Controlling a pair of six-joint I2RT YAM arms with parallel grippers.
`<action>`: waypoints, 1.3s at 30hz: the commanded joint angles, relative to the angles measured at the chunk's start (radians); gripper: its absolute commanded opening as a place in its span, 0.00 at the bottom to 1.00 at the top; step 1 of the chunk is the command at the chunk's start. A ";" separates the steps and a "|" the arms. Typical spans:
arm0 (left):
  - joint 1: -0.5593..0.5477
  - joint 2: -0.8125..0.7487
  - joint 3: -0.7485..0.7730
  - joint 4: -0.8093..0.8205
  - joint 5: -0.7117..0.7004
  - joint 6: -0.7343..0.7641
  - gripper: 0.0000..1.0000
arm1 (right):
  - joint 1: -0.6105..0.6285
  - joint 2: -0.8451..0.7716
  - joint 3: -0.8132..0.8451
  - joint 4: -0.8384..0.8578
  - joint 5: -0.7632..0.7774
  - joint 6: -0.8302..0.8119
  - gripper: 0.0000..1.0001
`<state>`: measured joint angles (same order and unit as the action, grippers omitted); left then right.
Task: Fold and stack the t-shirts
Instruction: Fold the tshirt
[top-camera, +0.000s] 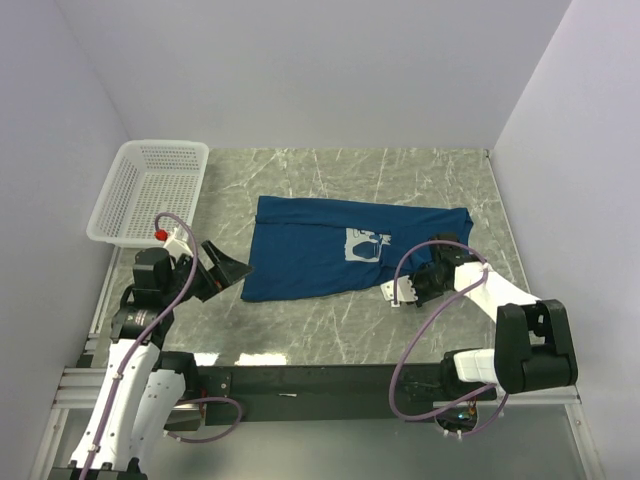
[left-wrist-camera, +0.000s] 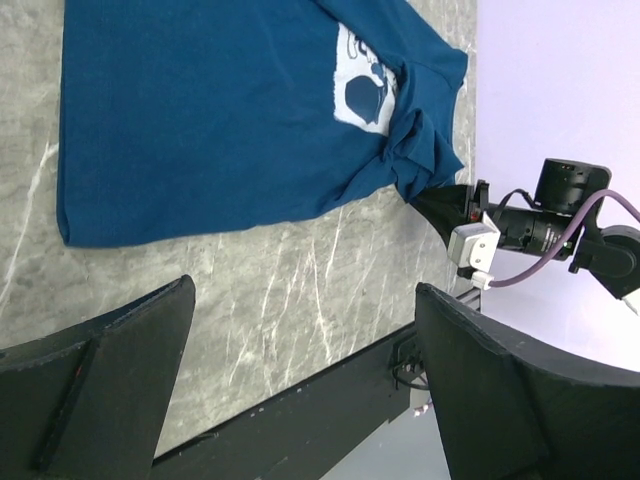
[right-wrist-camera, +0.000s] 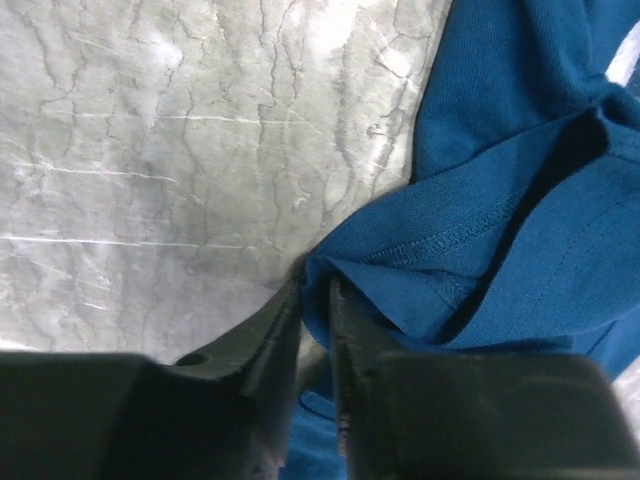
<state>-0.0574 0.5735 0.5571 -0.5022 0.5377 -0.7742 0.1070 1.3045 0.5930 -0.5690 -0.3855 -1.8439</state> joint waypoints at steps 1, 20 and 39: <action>0.004 0.006 -0.025 0.065 0.022 -0.022 0.95 | -0.016 0.012 0.014 -0.028 -0.006 -0.006 0.22; -0.209 0.446 0.016 -0.002 -0.435 -0.212 0.76 | -0.147 -0.186 0.048 -0.195 -0.237 0.041 0.00; -0.222 0.666 -0.003 0.198 -0.513 -0.188 0.01 | -0.345 -0.398 0.128 -0.534 -0.380 -0.054 0.00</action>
<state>-0.2760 1.2800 0.5514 -0.3351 0.0322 -0.9840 -0.1867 0.9512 0.6483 -0.9817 -0.6830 -1.8606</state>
